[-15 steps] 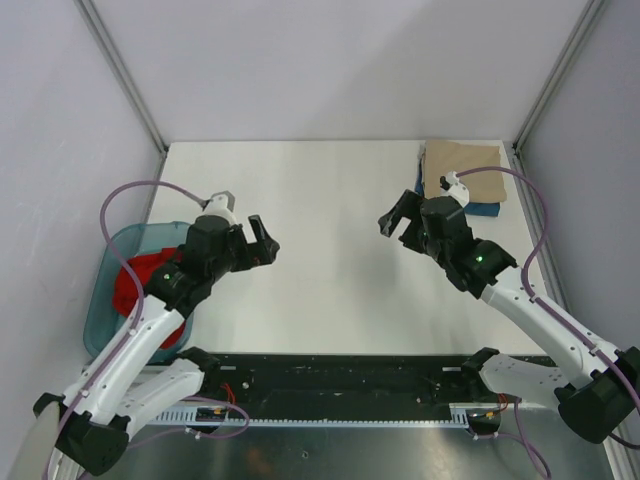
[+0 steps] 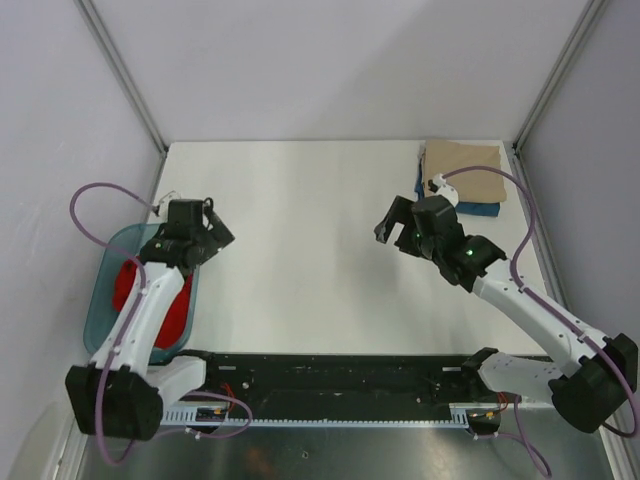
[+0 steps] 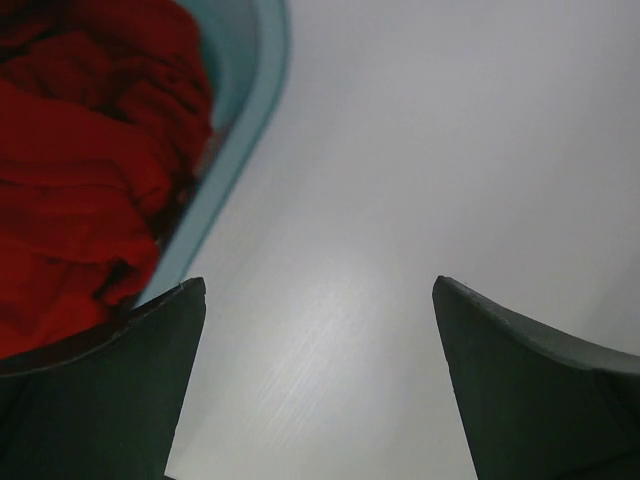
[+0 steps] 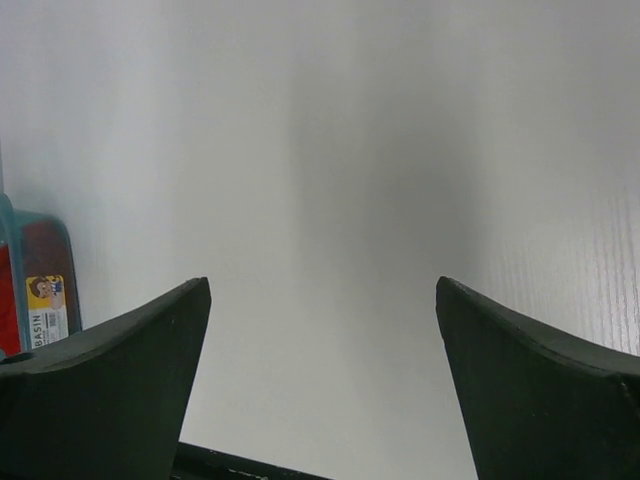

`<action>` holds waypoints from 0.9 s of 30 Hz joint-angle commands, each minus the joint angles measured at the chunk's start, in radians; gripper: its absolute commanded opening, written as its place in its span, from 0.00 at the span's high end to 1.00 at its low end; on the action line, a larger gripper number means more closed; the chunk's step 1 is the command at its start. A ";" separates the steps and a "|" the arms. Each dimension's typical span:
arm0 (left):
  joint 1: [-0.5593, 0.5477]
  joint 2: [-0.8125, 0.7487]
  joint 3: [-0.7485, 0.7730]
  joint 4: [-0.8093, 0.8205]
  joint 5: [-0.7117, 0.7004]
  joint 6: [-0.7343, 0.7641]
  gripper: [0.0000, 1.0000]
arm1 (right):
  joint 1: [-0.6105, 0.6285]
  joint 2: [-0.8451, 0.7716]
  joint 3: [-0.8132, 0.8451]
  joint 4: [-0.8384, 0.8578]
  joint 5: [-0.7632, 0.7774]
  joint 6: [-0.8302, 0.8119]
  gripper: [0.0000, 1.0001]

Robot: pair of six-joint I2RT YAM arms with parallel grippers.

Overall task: Fold and stack the t-shirts
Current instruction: Grab crumpled tshirt from bin with the left arm

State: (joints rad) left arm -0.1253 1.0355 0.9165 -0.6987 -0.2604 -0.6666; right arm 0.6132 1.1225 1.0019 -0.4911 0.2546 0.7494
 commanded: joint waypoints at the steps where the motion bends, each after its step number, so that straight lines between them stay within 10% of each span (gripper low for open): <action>1: 0.125 0.103 0.029 -0.014 -0.093 -0.077 0.01 | -0.004 0.029 0.001 0.008 -0.048 -0.028 0.01; 27: 0.521 0.303 -0.072 0.062 -0.096 -0.198 0.00 | 0.033 0.124 0.001 0.040 -0.143 -0.053 0.01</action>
State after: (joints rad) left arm 0.3763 1.2736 0.8631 -0.6716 -0.3202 -0.7982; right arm 0.6361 1.2324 1.0004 -0.4881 0.1387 0.7200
